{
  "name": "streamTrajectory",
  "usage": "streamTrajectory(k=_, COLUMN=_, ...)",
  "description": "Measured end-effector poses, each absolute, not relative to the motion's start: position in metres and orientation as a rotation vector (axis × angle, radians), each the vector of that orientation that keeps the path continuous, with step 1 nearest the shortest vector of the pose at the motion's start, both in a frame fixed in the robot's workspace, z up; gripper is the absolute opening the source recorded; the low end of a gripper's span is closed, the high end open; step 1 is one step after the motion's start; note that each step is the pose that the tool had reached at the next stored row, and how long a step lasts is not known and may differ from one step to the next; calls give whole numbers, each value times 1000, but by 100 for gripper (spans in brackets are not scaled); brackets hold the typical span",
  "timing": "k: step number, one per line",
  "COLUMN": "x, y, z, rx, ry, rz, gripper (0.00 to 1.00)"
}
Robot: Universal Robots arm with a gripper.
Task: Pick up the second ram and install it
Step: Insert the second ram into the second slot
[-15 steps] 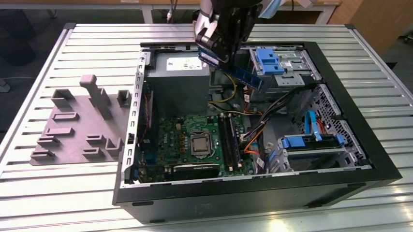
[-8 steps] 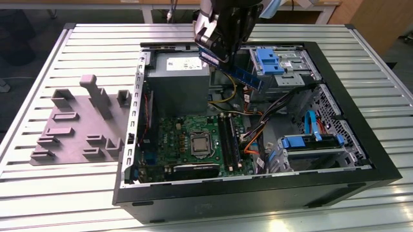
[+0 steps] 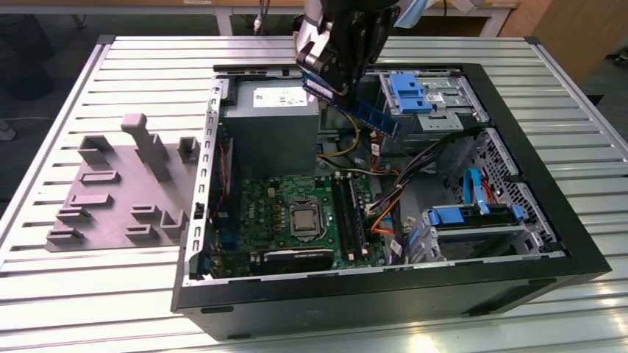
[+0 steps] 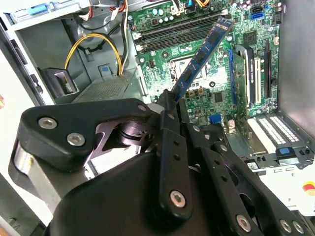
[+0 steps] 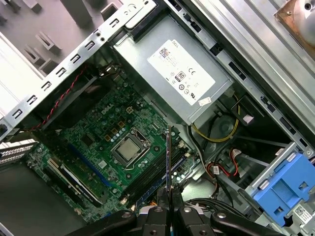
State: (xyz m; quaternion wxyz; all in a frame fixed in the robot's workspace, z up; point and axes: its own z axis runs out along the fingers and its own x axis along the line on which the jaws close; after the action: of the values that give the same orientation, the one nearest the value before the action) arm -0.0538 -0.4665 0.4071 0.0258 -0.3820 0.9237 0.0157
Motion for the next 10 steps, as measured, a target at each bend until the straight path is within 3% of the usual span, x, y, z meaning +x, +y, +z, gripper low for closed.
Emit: streamTrajectory(k=10, x=-54, y=-466, z=406, rx=-979, ry=2929, rz=43, gripper=14)
